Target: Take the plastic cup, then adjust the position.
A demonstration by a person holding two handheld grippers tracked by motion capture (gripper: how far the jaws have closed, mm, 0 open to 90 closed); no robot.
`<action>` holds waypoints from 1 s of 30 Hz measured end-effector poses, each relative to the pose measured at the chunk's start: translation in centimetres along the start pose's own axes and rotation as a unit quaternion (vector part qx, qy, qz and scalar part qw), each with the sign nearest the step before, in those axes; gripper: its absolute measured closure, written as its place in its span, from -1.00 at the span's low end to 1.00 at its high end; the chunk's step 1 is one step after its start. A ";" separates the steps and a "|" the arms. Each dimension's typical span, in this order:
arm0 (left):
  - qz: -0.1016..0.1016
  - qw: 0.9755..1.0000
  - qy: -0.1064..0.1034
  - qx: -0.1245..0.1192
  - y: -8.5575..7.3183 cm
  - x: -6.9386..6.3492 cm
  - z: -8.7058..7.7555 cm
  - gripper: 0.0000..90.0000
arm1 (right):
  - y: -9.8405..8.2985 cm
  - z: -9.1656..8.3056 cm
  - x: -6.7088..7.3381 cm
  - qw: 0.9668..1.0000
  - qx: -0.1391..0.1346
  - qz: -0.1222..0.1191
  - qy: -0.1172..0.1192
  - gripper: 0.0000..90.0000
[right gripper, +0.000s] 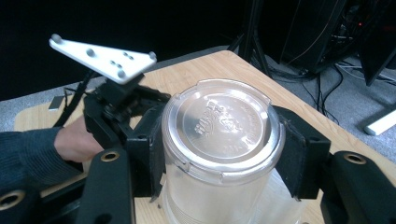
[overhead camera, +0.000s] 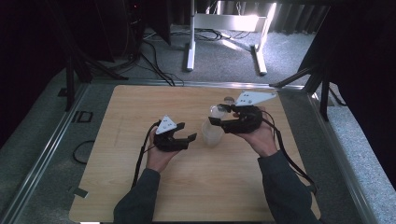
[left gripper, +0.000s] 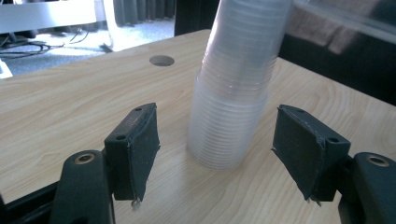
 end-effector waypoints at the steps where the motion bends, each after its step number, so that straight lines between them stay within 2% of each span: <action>1: 0.000 1.000 0.000 0.000 0.0 0.0 0.0 -0.31 | 0.0 0.0 0.0 1.000 0.000 0.000 0.000 -0.08; 3: 0.003 1.000 -0.002 -0.006 0.2 -0.2 -0.8 -0.31 | -0.2 0.0 0.1 1.000 -0.004 0.007 0.005 -0.08; 9: 0.011 1.000 -0.012 -0.011 0.4 -0.7 -1.8 -0.34 | -1.4 0.2 0.0 1.000 -0.001 0.020 0.013 -0.08; 15: 0.009 1.000 -0.019 -0.019 0.4 -0.8 -2.4 -0.34 | -2.1 0.3 0.0 0.999 -0.001 0.031 0.019 -0.08; 21: 0.011 0.999 -0.022 -0.024 0.4 -0.9 -2.9 -0.34 | -2.6 0.4 -0.1 0.999 0.003 0.031 0.016 -0.08; 30: 0.018 0.999 -0.037 -0.035 1.0 -1.7 -3.6 -0.35 | -3.7 0.9 -0.2 0.998 -0.001 0.054 0.027 -0.08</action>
Point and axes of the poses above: each handheld gripper's, and its own axes: z roughly forward along the jaws, y roughly out of its top, x roughly to its left, the point moved 7 cm from there along z, roughly forward along the jaws, and after that the axes turned 3 degrees about -x, right-handed, at the moved point
